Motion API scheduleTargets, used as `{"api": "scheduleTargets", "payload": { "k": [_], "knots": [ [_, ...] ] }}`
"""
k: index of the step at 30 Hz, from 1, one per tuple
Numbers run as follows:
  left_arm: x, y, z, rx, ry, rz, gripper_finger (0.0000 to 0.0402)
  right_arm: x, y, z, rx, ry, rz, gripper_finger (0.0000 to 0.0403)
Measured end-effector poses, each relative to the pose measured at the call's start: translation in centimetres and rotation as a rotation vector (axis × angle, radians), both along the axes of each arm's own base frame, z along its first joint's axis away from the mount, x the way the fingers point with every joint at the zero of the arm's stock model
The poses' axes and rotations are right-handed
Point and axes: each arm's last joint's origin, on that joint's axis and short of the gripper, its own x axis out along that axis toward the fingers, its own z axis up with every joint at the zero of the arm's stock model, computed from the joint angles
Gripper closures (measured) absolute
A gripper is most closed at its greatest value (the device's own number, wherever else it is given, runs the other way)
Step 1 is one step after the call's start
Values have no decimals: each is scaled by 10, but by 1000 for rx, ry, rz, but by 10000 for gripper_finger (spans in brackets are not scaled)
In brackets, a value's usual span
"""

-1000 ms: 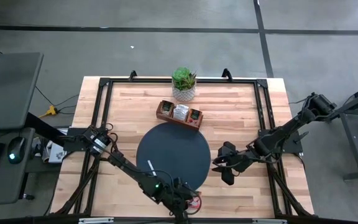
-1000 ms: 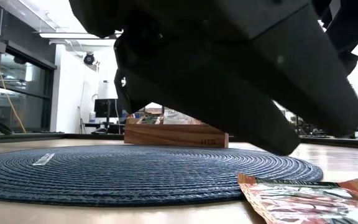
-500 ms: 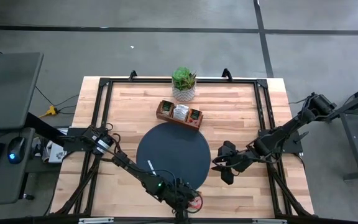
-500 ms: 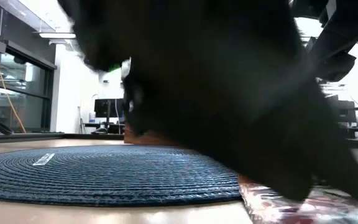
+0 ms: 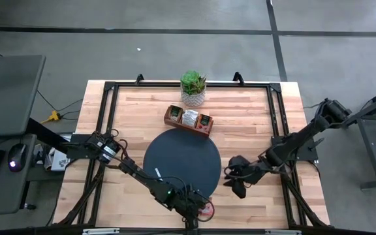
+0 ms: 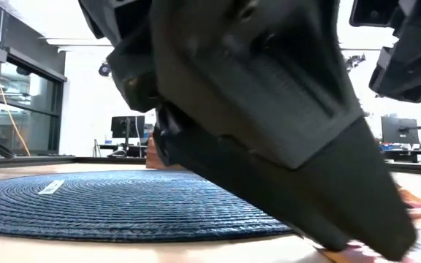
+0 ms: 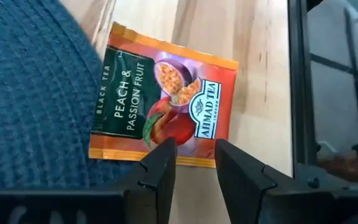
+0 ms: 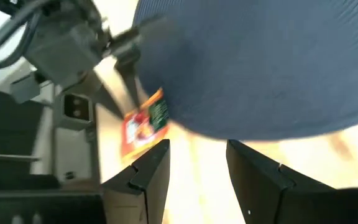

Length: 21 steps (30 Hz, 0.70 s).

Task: Pick & Place Tea
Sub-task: Put the orange tea bag into the right section of the wooden organizer

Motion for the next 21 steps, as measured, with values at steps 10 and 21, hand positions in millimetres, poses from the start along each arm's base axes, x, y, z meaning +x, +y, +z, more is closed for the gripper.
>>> {"api": "scheduleTargets", "payload": {
  "k": [10, 21],
  "knots": [
    [2, 8, -1, 90, 0, -73, 287, 24, 21, -42, 201, 89, -39, 249],
    [2, 8, -2, 126, -5, -125, 287, 45, 20, -77, 300, 131, -38, 249]
  ]
}}
